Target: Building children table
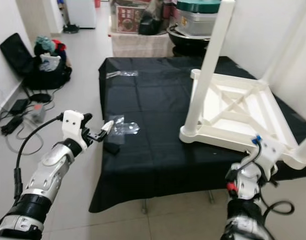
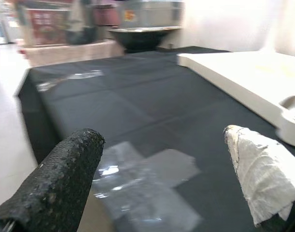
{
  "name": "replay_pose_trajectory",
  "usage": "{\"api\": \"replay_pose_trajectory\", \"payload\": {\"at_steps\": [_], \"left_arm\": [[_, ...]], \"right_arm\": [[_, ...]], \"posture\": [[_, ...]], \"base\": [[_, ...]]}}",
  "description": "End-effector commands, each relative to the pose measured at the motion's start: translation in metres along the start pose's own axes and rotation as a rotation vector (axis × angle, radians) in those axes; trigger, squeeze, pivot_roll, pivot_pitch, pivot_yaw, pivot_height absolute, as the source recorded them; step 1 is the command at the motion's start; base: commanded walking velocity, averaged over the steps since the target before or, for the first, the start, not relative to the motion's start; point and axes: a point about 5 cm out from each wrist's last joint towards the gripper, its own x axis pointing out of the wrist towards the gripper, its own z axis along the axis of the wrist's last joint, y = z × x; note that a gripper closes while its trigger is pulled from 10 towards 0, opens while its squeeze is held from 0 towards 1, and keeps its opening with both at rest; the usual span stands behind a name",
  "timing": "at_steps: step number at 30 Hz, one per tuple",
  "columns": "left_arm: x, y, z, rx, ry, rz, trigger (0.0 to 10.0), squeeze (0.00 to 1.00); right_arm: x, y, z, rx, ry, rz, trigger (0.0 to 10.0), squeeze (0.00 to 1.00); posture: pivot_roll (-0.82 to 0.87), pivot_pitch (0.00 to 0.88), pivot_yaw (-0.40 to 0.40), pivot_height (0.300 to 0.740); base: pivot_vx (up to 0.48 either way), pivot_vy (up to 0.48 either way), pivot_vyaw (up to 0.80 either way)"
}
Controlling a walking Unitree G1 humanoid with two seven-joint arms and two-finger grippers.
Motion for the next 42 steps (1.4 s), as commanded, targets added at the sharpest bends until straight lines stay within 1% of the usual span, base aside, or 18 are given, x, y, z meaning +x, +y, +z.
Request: {"api": "replay_pose_trajectory", "payload": {"at_steps": [1, 2, 5, 7, 8, 18, 19, 21, 22, 24, 25, 29, 30, 31, 33, 34, 36, 42], "left_arm": [[-0.002, 0.0, -0.002, 0.016, 0.016, -0.006, 10.0, 0.0], [-0.001, 0.002, -0.001, 0.016, 0.014, -0.002, 10.0, 0.0], [0.0, 0.003, 0.001, 0.015, 0.009, 0.0, 10.0, 0.0], [0.0, 0.003, 0.001, 0.015, 0.009, 0.0, 10.0, 0.0], [0.001, 0.003, 0.001, 0.019, 0.009, -0.006, 10.0, 0.0], [0.001, 0.0, 0.006, 0.025, -0.011, -0.011, 10.0, 0.0], [-0.002, 0.003, 0.004, 0.022, -0.007, 0.004, 10.0, 0.0], [-0.002, 0.003, 0.004, 0.022, -0.007, 0.004, 10.0, 0.0], [-0.004, 0.006, 0.001, 0.02, 0.002, 0.019, 10.0, 0.0], [-0.004, 0.006, 0.001, 0.02, 0.002, 0.019, 10.0, 0.0], [-0.006, 0.006, -0.001, 0.013, 0.005, 0.035, 10.0, 0.0], [-0.006, 0.006, -0.001, 0.013, 0.005, 0.035, 10.0, 0.0], [-0.007, 0.004, -0.005, 0.009, 0.012, 0.049, 10.0, 0.0], [-0.007, 0.001, -0.008, 0.01, 0.02, 0.042, 10.0, 0.0], [-0.007, 0.001, -0.008, 0.01, 0.02, 0.042, 10.0, 0.0], [-0.007, -0.001, -0.009, 0.011, 0.025, 0.038, 10.0, 0.0], [-0.01, 0.004, -0.01, 0.014, 0.034, 0.05, 10.0, 0.0], [-0.016, 0.008, -0.01, 0.002, 0.032, 0.061, 10.0, 0.0]], "right_arm": [[-0.01, 0.015, 0.009, -0.005, -0.045, 0.097, 0.0, 0.0], [-0.016, 0.028, 0.009, 0.016, -0.037, 0.191, 0.0, 0.0], [-0.021, 0.043, 0.012, 0.046, -0.013, 0.268, 0.0, 0.0], [-0.021, 0.043, 0.012, 0.046, -0.013, 0.268, 0.0, 0.0], [-0.023, 0.051, 0.016, 0.06, -0.015, 0.34, 10.0, 0.0], [-0.029, 0.053, 0.037, 0.053, -0.124, 0.504, 10.0, 0.0], [-0.029, 0.053, 0.031, -0.004, -0.087, 0.505, 10.0, 0.0], [-0.029, 0.053, 0.031, -0.004, -0.087, 0.505, 10.0, 0.0], [-0.026, 0.05, 0.015, -0.03, 0.037, 0.463, 10.0, 0.0], [-0.026, 0.05, 0.015, -0.03, 0.037, 0.463, 10.0, 0.0], [-0.025, 0.047, -0.007, -0.151, 0.209, 0.424, 10.0, 0.0], [-0.025, 0.047, -0.007, -0.151, 0.209, 0.424, 10.0, 0.0], [-0.027, 0.045, -0.018, -0.23, 0.261, 0.443, 10.0, 0.0], [-0.032, 0.041, -0.013, -0.268, 0.196, 0.513, 10.0, 0.0], [-0.032, 0.041, -0.013, -0.268, 0.196, 0.513, 10.0, 0.0], [-0.04, 0.041, 0.003, -0.243, 0.038, 0.612, 10.0, 1.0], [-0.066, 0.042, 0.025, -0.181, -0.167, 0.764, 10.0, 1.0], [-0.091, 0.043, 0.035, -0.227, -0.341, 0.869, 10.0, 1.0]], "posture": [[-0.02, 0.0, -0.061, 0.74], [-0.02, 0.0, -0.061, 0.74], [-0.02, 0.0, -0.061, 0.74], [-0.02, 0.0, -0.061, 0.74], [-0.01, 0.0, -0.059, 0.74], [0.02, 0.0, -0.075, 0.74], [0.01, 0.0, -0.072, 0.74], [0.01, 0.0, -0.072, 0.74], [0.0, 0.0, -0.078, 0.74], [0.0, 0.0, -0.078, 0.74], [-0.02, 0.0, -0.077, 0.74], [-0.02, 0.0, -0.077, 0.74], [-0.06, 0.0, -0.058, 0.74], [-0.08, 0.0, -0.044, 0.74], [-0.08, 0.0, -0.044, 0.74], [-0.08, 0.0, -0.044, 0.74], [-0.08, 0.0, -0.038, 0.74], [-0.08, 0.0, -0.047, 0.74]], "base": [[0.0, 0.0, 0.0], [0.0, 0.0, 0.0], [0.0, 0.0, 0.0], [0.0, 0.0, 0.0], [0.0, 0.0, 0.0], [0.0, 0.0, 0.0], [0.0, 0.0, 0.0], [0.0, 0.0, 0.0], [0.0, 0.0, 0.0], [0.0, 0.0, 0.0], [0.0, 0.0, 0.0], [0.0, 0.0, 0.0], [0.0, 0.0, 0.0], [0.0, 0.0, 0.0], [0.0, 0.0, 0.0], [0.0, 0.0, 0.0], [0.0, 0.0, 0.0], [0.0, 0.0, 0.0]]}}
